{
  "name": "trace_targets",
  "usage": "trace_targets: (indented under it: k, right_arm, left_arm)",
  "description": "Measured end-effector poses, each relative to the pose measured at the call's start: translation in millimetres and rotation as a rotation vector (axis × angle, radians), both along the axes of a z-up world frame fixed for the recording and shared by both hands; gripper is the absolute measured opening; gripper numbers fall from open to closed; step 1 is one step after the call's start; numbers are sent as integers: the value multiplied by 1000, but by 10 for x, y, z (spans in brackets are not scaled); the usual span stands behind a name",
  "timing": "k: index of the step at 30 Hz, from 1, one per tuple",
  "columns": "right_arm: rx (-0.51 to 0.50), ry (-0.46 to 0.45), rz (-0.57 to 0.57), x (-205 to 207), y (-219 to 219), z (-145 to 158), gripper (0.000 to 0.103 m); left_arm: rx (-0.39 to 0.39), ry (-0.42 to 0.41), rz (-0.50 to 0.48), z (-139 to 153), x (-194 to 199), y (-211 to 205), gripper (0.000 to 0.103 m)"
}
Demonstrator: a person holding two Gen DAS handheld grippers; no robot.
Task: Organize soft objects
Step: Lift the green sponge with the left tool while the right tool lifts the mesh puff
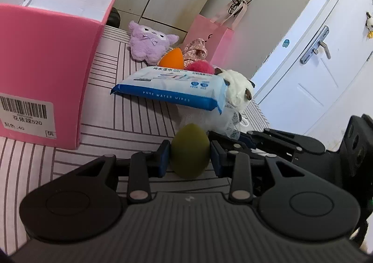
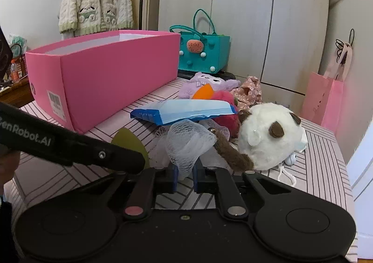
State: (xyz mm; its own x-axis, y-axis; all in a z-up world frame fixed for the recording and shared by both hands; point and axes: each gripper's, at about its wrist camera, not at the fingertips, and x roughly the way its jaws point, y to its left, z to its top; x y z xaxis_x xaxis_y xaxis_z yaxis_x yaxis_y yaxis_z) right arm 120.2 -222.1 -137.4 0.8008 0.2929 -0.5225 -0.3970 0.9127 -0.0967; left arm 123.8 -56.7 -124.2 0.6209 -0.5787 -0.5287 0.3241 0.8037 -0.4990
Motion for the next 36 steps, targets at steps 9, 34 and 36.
trace_targets:
  k: [9,34,36]
  right_arm:
    - [52,21,2,-205,-99,67,13]
    - [64,136,21,-576,-145,159,20]
    - [30,138,8,-588,-130,119,37]
  left_arm:
    - [10,-64,16,175,-123,38,35]
    - [61,-21,-18,187,-211,68,35]
    - [59,-4,-20,160,-193,63,35]
